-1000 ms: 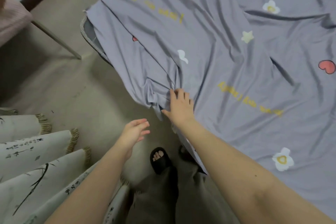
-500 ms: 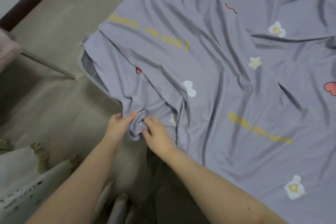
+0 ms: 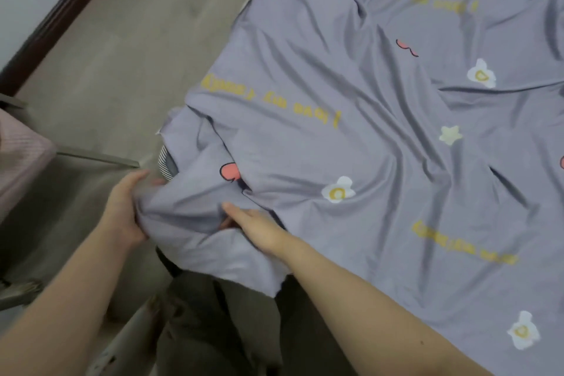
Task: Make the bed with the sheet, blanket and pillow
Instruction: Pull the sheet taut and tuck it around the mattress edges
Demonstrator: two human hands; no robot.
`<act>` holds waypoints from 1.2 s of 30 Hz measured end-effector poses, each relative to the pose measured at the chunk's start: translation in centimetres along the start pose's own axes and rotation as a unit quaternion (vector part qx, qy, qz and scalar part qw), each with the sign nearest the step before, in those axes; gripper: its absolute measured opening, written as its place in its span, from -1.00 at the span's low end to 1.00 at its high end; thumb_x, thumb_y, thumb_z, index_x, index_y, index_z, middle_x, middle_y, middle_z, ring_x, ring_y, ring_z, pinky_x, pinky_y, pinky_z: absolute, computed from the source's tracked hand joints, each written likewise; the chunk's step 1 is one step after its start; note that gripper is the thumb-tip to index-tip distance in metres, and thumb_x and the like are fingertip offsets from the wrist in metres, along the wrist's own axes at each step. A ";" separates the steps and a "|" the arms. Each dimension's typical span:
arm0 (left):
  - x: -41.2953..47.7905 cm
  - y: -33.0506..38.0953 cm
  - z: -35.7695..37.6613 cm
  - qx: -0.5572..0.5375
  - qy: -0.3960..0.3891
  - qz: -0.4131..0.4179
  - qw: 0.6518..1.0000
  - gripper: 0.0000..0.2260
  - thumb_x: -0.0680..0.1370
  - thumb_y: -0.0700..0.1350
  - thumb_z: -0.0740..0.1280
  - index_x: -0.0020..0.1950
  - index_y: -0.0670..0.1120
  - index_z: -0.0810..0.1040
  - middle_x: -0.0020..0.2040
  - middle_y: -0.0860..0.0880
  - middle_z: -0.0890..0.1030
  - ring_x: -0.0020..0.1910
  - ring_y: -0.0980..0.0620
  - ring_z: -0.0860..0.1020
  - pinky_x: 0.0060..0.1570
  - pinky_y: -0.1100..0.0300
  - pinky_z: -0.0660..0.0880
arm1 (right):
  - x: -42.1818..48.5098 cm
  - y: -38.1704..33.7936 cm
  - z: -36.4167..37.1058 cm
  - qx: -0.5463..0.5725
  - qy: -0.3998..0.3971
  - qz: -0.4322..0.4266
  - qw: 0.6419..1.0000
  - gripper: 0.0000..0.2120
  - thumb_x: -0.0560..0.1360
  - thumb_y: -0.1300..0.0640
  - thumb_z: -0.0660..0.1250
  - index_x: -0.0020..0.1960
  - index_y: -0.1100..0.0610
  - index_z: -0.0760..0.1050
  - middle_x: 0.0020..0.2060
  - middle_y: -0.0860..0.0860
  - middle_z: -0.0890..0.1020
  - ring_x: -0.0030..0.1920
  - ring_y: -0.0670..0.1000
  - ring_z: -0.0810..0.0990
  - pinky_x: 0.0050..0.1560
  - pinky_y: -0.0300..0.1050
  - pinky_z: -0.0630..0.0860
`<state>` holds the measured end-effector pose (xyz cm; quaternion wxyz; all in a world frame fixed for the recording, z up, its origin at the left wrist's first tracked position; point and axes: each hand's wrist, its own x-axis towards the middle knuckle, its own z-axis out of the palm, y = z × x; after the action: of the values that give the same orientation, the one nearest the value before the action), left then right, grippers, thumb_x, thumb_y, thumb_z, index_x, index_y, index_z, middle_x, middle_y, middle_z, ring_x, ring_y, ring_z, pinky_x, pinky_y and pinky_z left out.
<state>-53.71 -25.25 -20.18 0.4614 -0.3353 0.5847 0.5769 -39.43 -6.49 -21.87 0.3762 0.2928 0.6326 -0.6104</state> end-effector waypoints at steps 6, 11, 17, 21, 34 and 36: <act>0.7 1.7 -3.3 0.160 -0.094 -0.088 0.979 -0.48 0.24 0.08 0.56 0.12 -0.13 0.67 0.10 -0.16 0.68 0.06 -0.13 0.65 0.05 0.01 0.52 | 2.4 -4.1 2.8 -0.069 0.174 -0.066 0.980 -0.46 0.39 -0.50 0.10 0.06 -0.11 0.48 -0.08 -0.06 0.61 -0.03 0.01 0.58 0.09 0.06 0.52; 1.7 5.1 -6.8 0.021 -0.109 0.017 0.994 -0.55 0.41 -0.12 0.38 0.28 -0.24 0.52 0.18 -0.21 0.63 0.15 -0.13 0.61 0.09 0.02 0.58 | 5.1 -6.6 7.9 -0.131 0.109 -0.088 0.981 -0.41 0.36 -0.36 0.35 0.34 -0.25 0.33 0.29 -0.08 0.26 0.35 0.04 0.21 0.40 -0.03 0.21; 3.7 9.1 -13.6 0.087 0.003 0.131 0.988 -0.70 0.53 -0.20 0.35 0.26 -0.19 0.54 0.17 -0.14 0.63 0.09 -0.07 0.61 0.17 0.04 0.51 | 7.8 -9.9 14.6 -0.218 0.093 -0.091 0.967 -0.70 0.55 0.04 0.30 0.22 0.14 0.47 0.12 0.19 0.56 0.13 0.19 0.52 0.11 0.05 0.47; 4.7 9.8 -17.3 0.194 0.069 0.210 0.956 -0.83 0.52 -0.17 0.40 0.10 -0.07 0.57 -0.03 0.00 0.65 -0.13 0.14 0.64 -0.09 0.21 0.60 | 8.0 -11.4 16.3 -0.128 0.108 -0.078 0.983 -0.85 0.57 0.07 0.27 0.04 0.15 0.50 -0.04 0.19 0.62 -0.02 0.16 0.56 -0.12 -0.10 0.39; 7.3 10.2 -15.1 0.378 0.018 0.155 0.913 -0.47 0.42 -0.51 0.26 0.36 -0.22 0.36 0.16 -0.18 0.55 0.01 -0.10 0.56 -0.05 0.12 0.55 | 6.4 -4.5 12.3 0.014 0.472 0.054 0.880 -0.51 0.49 0.05 0.36 0.36 0.13 0.33 0.28 0.06 0.35 0.21 0.10 0.46 0.11 -0.11 0.41; 6.8 10.7 -12.1 0.365 -0.021 0.164 0.916 -0.40 0.47 -0.49 0.28 0.46 -0.18 0.26 0.22 -0.14 0.52 0.03 -0.04 0.56 -0.03 0.23 0.57 | 6.4 -3.4 10.9 0.052 0.467 0.082 0.879 -0.39 0.47 0.00 0.39 0.45 0.13 0.28 0.32 0.08 0.33 0.30 0.09 0.37 0.29 -0.11 0.36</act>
<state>-67.88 -35.06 -23.70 0.4629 -0.0313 0.7915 0.3977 -44.47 -18.19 -24.96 0.0703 0.6140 0.6757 -0.4019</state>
